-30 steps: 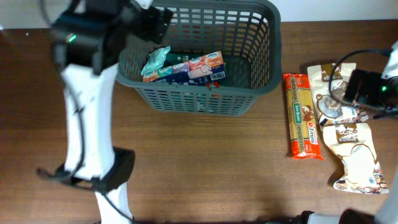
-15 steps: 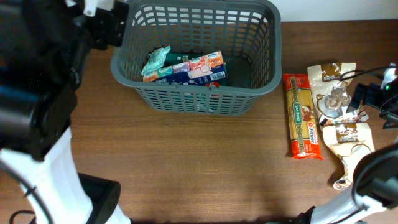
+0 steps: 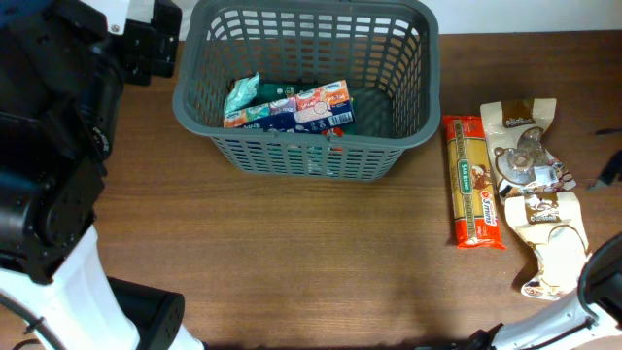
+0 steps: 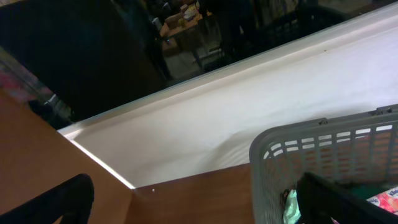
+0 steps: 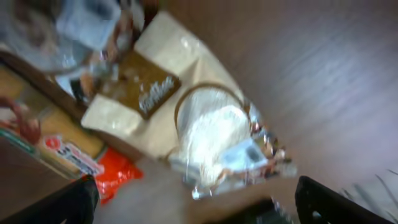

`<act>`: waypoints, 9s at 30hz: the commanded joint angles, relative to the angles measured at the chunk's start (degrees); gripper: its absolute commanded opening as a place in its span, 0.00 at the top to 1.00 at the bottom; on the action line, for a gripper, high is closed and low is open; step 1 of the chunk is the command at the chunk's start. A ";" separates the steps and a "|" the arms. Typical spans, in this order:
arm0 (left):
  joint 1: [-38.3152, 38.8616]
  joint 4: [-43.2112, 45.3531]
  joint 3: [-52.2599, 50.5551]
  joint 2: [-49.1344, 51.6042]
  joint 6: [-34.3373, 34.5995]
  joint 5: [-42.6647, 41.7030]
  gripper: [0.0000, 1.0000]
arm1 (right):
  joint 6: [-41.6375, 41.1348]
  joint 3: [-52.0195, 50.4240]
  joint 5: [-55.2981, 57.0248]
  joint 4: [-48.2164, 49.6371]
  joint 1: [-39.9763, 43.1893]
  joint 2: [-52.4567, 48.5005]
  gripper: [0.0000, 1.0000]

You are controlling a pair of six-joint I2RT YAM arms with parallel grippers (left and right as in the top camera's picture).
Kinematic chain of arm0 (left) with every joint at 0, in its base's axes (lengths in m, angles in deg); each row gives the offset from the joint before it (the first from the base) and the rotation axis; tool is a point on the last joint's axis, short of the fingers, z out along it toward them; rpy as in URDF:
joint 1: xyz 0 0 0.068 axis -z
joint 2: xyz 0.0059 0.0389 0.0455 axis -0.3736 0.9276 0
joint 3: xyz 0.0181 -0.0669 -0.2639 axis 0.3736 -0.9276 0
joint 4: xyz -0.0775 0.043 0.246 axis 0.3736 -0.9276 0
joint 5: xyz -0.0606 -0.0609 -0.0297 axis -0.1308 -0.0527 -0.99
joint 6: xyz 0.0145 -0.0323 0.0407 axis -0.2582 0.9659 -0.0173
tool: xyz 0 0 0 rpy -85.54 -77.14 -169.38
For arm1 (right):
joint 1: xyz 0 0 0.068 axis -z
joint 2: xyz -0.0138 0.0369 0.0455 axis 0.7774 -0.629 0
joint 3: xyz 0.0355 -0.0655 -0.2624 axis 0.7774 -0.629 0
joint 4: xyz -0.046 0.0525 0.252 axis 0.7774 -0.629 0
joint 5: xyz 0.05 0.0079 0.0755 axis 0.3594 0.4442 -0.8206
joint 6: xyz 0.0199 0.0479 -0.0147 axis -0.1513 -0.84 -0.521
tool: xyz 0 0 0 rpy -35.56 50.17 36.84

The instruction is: Pack container

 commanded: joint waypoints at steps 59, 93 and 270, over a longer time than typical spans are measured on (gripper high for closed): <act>-0.24 -3.06 0.31 4.24 0.15 3.80 0.01 | 42.64 -38.47 6.62 31.89 -5.09 10.10 0.01; -0.24 -3.13 0.31 4.24 0.13 3.80 0.01 | 33.11 -50.95 9.38 44.02 -7.04 14.64 0.01; -6.84 -16.98 -18.03 -21.86 15.02 20.79 0.01 | 27.67 -5.77 -44.39 46.56 -61.13 2.60 0.97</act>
